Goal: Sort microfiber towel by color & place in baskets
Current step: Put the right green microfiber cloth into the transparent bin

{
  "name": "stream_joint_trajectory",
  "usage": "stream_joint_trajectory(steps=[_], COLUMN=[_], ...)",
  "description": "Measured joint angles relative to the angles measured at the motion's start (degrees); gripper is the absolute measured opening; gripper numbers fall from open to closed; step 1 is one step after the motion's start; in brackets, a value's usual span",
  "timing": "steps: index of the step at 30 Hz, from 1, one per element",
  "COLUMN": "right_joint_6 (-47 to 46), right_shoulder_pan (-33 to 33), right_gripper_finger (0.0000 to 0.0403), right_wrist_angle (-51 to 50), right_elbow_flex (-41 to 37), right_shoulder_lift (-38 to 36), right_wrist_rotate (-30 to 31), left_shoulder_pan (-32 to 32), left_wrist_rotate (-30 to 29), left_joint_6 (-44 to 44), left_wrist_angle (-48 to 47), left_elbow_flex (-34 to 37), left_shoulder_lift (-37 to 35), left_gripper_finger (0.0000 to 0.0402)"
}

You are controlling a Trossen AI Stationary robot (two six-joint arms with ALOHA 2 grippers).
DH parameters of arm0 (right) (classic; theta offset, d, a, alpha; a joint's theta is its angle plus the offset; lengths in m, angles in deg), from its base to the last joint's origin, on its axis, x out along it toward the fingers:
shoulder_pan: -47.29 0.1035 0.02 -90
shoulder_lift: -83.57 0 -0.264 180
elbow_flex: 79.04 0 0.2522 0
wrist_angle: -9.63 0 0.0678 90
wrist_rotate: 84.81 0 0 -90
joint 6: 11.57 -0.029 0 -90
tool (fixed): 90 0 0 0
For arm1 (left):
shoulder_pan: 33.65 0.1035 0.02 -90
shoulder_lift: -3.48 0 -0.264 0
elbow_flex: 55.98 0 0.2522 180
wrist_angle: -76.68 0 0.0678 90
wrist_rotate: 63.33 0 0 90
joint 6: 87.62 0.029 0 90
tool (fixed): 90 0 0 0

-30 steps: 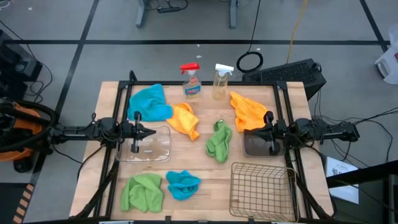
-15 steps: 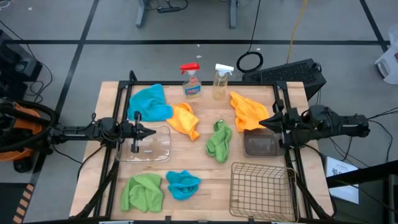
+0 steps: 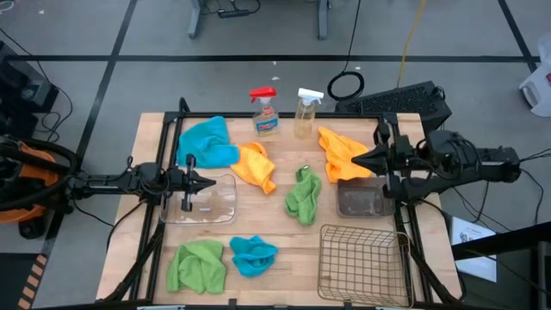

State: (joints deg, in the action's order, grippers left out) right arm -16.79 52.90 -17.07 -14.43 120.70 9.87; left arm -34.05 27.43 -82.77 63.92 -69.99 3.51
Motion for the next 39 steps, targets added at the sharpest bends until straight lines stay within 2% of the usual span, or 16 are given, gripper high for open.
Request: stream_joint_trajectory(steps=[15, 26, 30, 39], right_joint_6=[-6.10, -1.37, -0.13, -0.16], right_shoulder_pan=[0.00, 0.00, 0.00, 0.00], right_gripper_finger=[0.0000, 0.0000, 0.0000, 0.0000], right_wrist_angle=[-2.34, -2.30, -2.20, -2.36], right_elbow_flex=[2.45, 2.45, 2.45, 2.45], right_shoulder_lift=[9.60, 16.37, 18.26, 22.45], right_wrist_rotate=[-0.13, -0.13, 1.60, 4.37], left_shoulder_pan=[0.00, 0.02, 0.00, 0.00], left_wrist_rotate=[-0.15, -2.64, -2.97, -2.98], left_joint_6=[-0.25, -4.62, -7.52, -8.04], left_wrist_angle=[-0.04, 0.17, 0.65, -1.86], left_elbow_flex=[0.00, 0.00, -0.13, -6.49], left_shoulder_lift=[-0.01, 0.01, 0.01, 0.33], left_gripper_finger=[0.0004, 0.0004, 0.0004, 0.0004])
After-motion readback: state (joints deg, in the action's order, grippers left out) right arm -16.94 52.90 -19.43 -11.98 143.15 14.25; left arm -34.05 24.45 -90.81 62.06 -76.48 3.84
